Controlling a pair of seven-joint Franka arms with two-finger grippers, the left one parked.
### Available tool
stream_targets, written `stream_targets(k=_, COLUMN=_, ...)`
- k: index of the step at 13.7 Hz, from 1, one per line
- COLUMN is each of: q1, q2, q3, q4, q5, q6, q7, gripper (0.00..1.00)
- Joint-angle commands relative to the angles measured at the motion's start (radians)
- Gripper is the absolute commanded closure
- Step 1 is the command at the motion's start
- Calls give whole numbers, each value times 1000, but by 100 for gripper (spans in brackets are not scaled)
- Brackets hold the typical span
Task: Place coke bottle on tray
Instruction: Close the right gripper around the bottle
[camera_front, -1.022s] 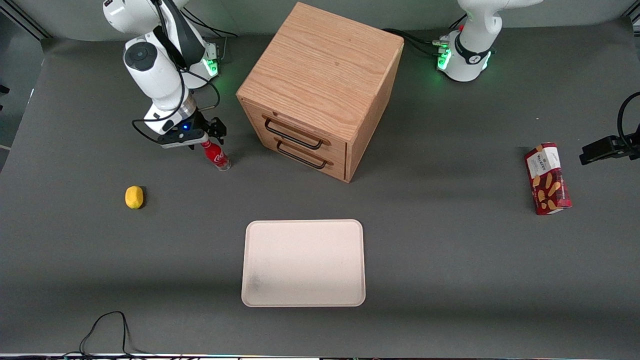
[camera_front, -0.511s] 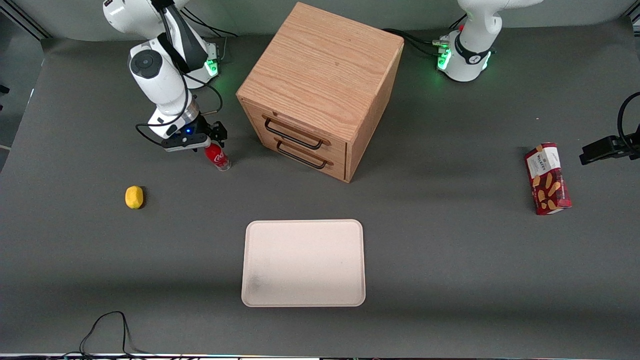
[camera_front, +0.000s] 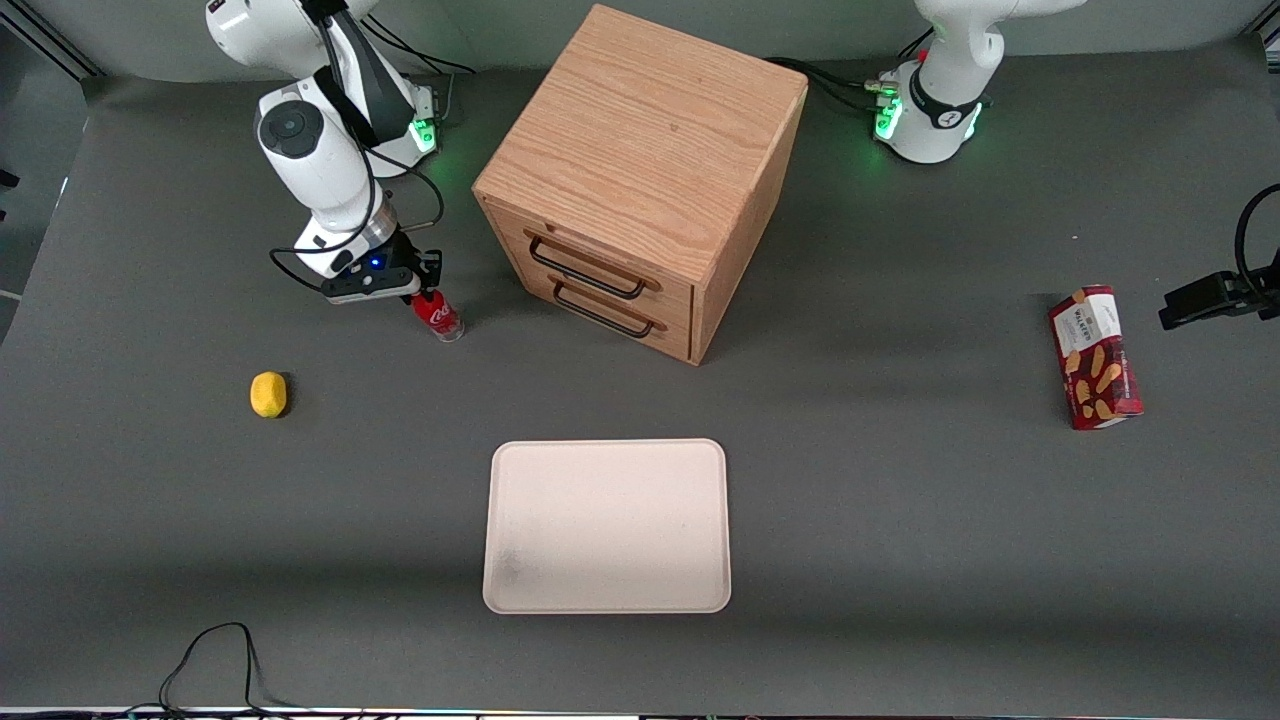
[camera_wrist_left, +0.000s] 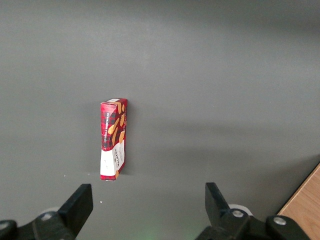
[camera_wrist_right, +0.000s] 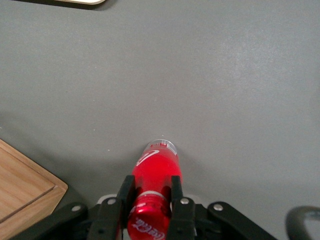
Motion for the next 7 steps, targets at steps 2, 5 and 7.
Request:
stream_targets(k=2, q1=-15, q2=-34, q3=-3, q4=60, q5=-25, q6=-119, q7=10, gripper=99)
stream_targets(k=5, q1=-18, q2=-69, q3=-2, q4=190, q5=-23, q6=-333, q7=7, gripper=99)
stream_targets(k=7, q1=-16, q2=-75, q3=-3, q4=313, q5=-23, q6=-484, q7=2, gripper=99)
